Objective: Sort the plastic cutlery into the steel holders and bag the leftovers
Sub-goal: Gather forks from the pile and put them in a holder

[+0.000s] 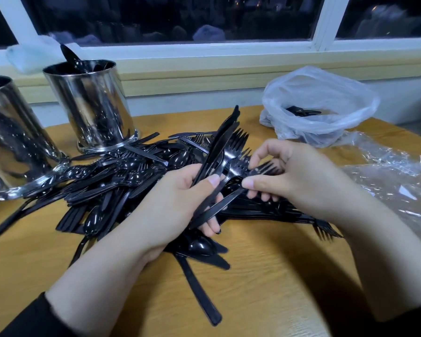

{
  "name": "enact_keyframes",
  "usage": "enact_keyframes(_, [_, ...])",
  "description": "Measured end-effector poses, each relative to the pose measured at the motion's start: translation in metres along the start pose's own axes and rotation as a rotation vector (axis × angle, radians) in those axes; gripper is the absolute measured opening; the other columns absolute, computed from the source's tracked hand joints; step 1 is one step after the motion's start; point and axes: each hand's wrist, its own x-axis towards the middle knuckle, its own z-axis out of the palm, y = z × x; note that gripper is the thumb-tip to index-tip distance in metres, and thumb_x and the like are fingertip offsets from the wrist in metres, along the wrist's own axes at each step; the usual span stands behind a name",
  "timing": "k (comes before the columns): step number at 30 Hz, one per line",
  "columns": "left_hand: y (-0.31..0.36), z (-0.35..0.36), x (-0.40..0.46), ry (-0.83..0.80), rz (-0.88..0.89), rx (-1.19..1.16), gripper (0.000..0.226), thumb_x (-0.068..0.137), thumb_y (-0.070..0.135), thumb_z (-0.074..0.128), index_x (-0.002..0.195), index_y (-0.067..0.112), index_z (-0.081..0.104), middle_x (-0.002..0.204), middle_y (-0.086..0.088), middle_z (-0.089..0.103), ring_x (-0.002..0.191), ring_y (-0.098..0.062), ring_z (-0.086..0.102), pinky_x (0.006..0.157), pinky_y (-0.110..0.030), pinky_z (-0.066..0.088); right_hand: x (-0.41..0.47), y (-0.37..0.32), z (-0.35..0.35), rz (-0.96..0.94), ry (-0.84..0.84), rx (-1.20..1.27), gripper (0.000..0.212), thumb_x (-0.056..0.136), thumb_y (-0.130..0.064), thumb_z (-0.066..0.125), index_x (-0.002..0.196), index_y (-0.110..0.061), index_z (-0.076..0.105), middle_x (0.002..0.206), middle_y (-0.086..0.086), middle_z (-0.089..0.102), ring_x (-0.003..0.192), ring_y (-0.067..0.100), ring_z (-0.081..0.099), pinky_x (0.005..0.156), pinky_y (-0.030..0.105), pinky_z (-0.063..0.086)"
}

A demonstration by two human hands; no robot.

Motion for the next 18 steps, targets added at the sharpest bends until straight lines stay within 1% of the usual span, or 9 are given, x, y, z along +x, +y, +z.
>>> enact_keyframes(4, [-0.004,0.001,0.001,0.014,-0.011,-0.051,0.020,0.106,0.029,0.053,0.101,0.019,0.070,0.086,-0.011,0.074,0.051,-0.017,0.045,0.045,-0.026,0.035,0.009,0.003,0.013,-0.030,0.147,-0.039,0.029,0.085,-0.034,0.079,0.093,-0.029,0.052,0.072,-0.005,0.075,0.056,0.007,0.060,0.062,0.034,0.051])
enact_keyframes(7, [-0.004,0.000,0.002,0.006,-0.044,-0.099,0.026,0.106,0.029,0.055,0.085,0.027,0.070,0.078,-0.007,0.065,0.051,-0.013,0.035,0.044,-0.022,0.027,0.015,0.007,0.022,-0.056,0.227,-0.033,0.032,0.084,-0.039,0.079,0.091,-0.033,0.048,0.071,-0.006,0.073,0.052,0.008,0.056,0.061,0.032,0.046])
enact_keyframes(8, [-0.003,0.001,0.002,-0.001,-0.053,-0.096,0.025,0.106,0.028,0.055,0.086,0.027,0.070,0.076,-0.006,0.061,0.051,-0.013,0.034,0.044,-0.022,0.026,0.016,0.007,0.024,-0.060,0.232,-0.036,0.033,0.083,-0.040,0.079,0.093,-0.034,0.048,0.070,-0.006,0.073,0.052,0.008,0.056,0.061,0.032,0.045])
enact_keyframes(11, [-0.004,0.001,0.002,0.007,-0.084,-0.078,0.018,0.105,0.028,0.056,0.100,0.019,0.071,0.072,-0.004,0.055,0.050,-0.012,0.032,0.044,-0.021,0.024,0.016,0.010,0.021,-0.055,0.241,-0.063,0.032,0.085,-0.046,0.076,0.099,-0.036,0.049,0.070,-0.002,0.070,0.054,0.013,0.055,0.061,0.032,0.042])
enact_keyframes(12, [-0.004,0.000,0.002,0.017,-0.087,-0.069,0.018,0.105,0.028,0.057,0.103,0.017,0.070,0.071,-0.004,0.054,0.050,-0.011,0.032,0.043,-0.020,0.025,0.014,0.011,0.015,-0.057,0.264,-0.065,0.029,0.086,-0.047,0.073,0.101,-0.036,0.051,0.071,0.000,0.068,0.057,0.015,0.056,0.062,0.033,0.043])
enact_keyframes(14, [-0.005,-0.002,0.003,0.051,-0.081,-0.057,0.018,0.104,0.028,0.058,0.101,0.011,0.066,0.070,-0.003,0.053,0.049,-0.011,0.033,0.042,-0.020,0.026,0.010,0.017,-0.002,-0.063,0.339,-0.066,0.019,0.091,-0.048,0.067,0.099,-0.033,0.058,0.073,0.002,0.068,0.061,0.015,0.058,0.068,0.036,0.048])
enact_keyframes(15, [-0.006,-0.003,0.004,0.071,-0.069,-0.054,0.020,0.103,0.027,0.059,0.098,0.009,0.063,0.070,-0.004,0.052,0.049,-0.012,0.035,0.042,-0.021,0.028,0.008,0.022,-0.012,-0.044,0.347,-0.108,0.017,0.093,-0.048,0.065,0.095,-0.031,0.063,0.075,0.000,0.069,0.063,0.014,0.059,0.070,0.037,0.049])
enact_keyframes(16, [-0.007,-0.004,0.005,0.089,-0.053,-0.047,0.023,0.103,0.027,0.059,0.097,0.004,0.060,0.069,-0.004,0.053,0.049,-0.013,0.037,0.042,-0.022,0.029,0.005,0.026,-0.021,-0.004,0.306,-0.187,0.018,0.092,-0.049,0.065,0.091,-0.031,0.066,0.077,-0.002,0.069,0.067,0.013,0.060,0.070,0.036,0.049])
enact_keyframes(18, [-0.008,-0.004,0.007,0.117,-0.028,-0.037,0.031,0.103,0.026,0.060,0.099,-0.005,0.055,0.069,-0.005,0.054,0.049,-0.015,0.039,0.042,-0.024,0.033,-0.001,0.036,-0.035,0.106,0.142,-0.335,0.017,0.087,-0.051,0.068,0.087,-0.035,0.071,0.079,-0.011,0.068,0.072,0.008,0.062,0.069,0.029,0.048])
